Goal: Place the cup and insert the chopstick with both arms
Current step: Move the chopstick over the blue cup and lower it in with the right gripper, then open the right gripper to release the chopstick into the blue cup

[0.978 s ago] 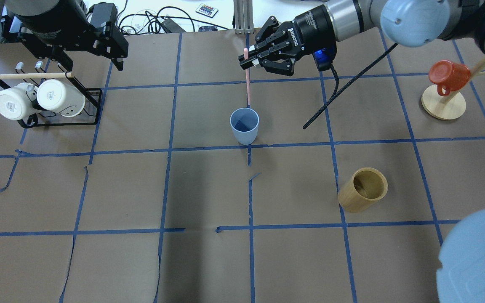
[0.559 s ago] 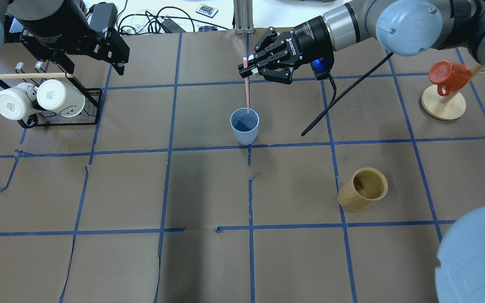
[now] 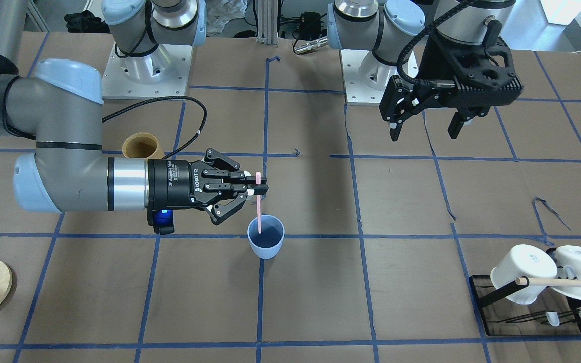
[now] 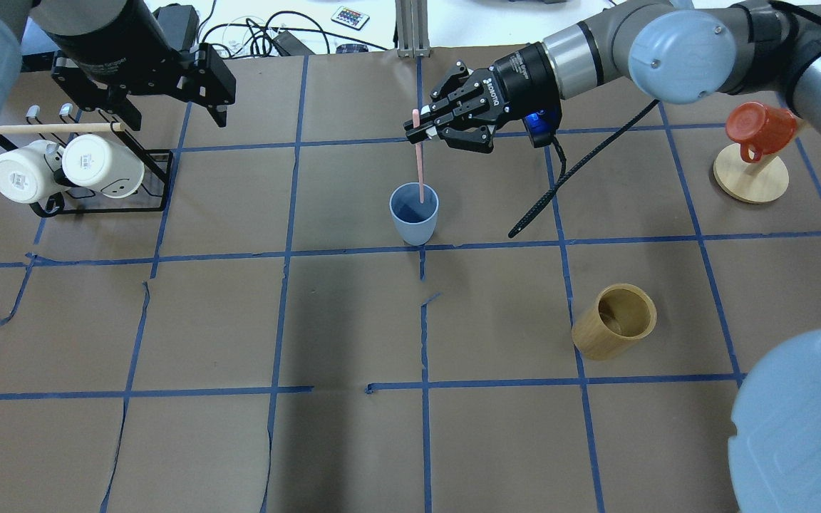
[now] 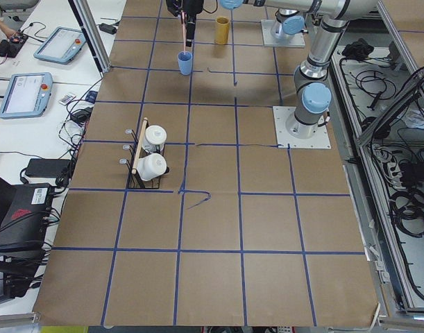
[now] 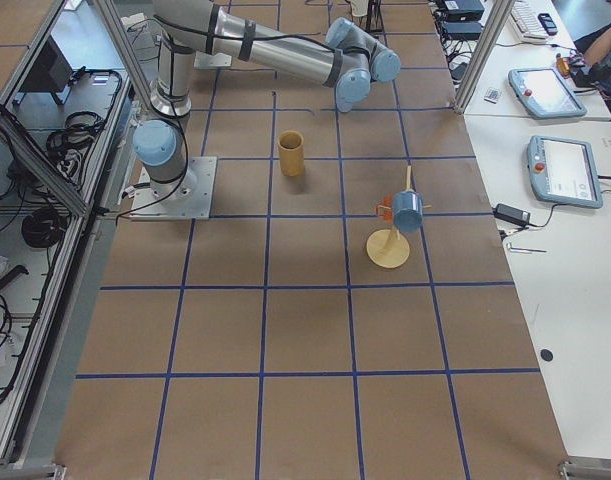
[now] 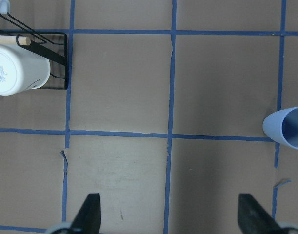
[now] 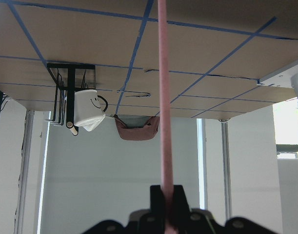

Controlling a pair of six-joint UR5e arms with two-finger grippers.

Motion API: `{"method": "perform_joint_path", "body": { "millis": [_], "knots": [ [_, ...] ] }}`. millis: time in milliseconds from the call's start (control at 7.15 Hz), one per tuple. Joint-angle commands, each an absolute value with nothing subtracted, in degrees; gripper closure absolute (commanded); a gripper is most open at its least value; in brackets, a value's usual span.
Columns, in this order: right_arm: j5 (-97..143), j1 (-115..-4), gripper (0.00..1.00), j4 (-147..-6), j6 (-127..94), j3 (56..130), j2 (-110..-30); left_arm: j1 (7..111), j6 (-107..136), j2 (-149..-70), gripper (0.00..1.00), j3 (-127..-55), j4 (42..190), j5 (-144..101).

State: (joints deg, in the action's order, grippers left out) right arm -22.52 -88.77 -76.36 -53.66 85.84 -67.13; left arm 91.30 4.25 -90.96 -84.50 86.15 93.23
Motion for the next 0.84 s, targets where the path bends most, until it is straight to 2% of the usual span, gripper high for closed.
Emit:
{"method": "perform_joint_path", "body": {
  "millis": [0,280,419,699],
  "knots": [
    [-22.41,-88.77,0.00,-76.47,-55.44,85.96,-67.24,91.41,5.45,-90.71,0.00,-84.55,86.22,92.81],
    [-23.98,-88.94,0.00,-78.47,-57.38,84.83,-68.46,90.97,5.45,-90.26,0.00,-84.81,86.31,92.81],
    [-31.48,-89.03,0.00,-85.19,-64.35,84.03,-70.12,91.23,5.45,-90.18,0.00,-84.81,86.31,92.81],
    [-45.36,-88.69,0.00,-89.90,-62.51,83.59,-73.55,91.14,5.36,-90.18,0.00,-84.73,86.22,92.72]
  ]
}}
